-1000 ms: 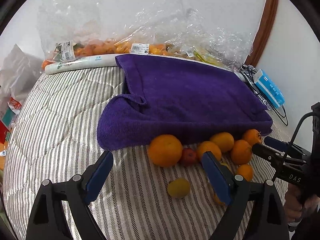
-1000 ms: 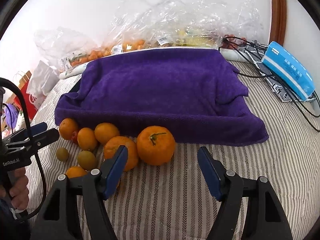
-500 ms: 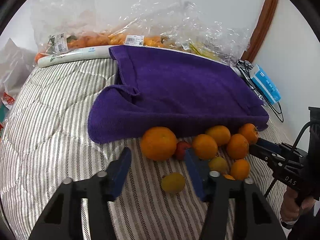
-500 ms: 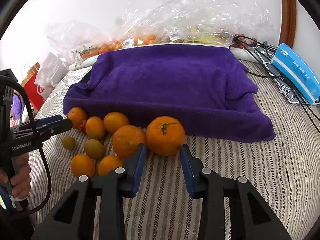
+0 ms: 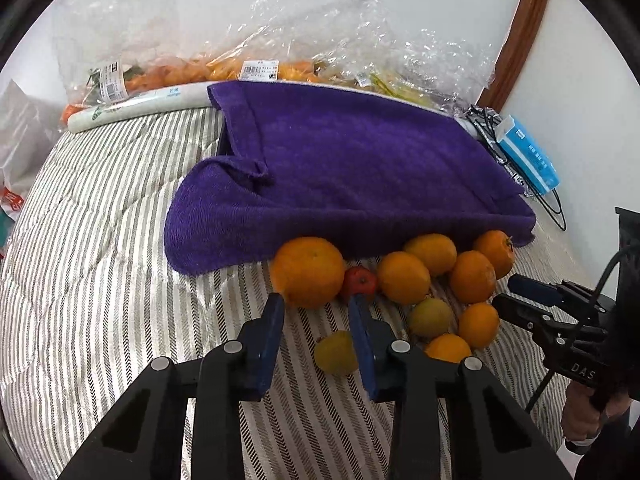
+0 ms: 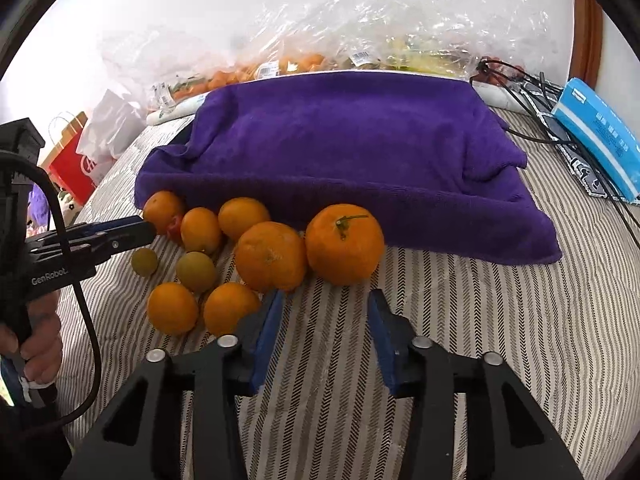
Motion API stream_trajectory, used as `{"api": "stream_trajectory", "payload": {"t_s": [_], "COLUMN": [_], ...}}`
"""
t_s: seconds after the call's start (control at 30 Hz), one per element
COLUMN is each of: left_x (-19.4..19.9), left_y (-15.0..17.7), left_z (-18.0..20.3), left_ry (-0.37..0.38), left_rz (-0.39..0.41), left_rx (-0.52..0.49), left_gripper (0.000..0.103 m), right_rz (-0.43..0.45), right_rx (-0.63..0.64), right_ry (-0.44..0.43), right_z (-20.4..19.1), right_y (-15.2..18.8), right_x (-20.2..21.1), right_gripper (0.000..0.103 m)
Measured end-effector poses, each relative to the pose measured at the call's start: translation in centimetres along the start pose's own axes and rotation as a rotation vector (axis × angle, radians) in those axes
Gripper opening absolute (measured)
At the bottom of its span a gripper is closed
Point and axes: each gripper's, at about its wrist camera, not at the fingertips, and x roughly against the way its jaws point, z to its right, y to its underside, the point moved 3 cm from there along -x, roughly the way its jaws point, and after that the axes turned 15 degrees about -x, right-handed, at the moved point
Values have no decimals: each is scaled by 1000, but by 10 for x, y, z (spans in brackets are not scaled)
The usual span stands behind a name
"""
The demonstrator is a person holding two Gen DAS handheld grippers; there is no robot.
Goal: Organize fruits
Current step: 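Close the left tool on the large orange while the right tool closes on the stemmed orange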
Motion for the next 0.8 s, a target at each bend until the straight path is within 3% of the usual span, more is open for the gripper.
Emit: {"api": "stream_trajectory", "payload": {"t_s": [0.27,0.53,0.63,0.8], "left_x": [5,14,18,23], "left_y": [6,12,13,14], "left_z": [-5,-8,-10,-15], "left_ry": [3,-50,-86,-36], "left_rz": [-6,6,5,27], "left_rx": [31,42,51,105], "left_gripper": [34,37,37,37], "right_rz": [5,51,53,119], "right_rx": [9,-8,-19,5], "right_ry": [6,32,75,134], "right_z": [-6,-5,-3,0], "right_y": [3,1,0,3], "right_x": [0,14,18,31], "right_gripper": [52,78,81,84]}}
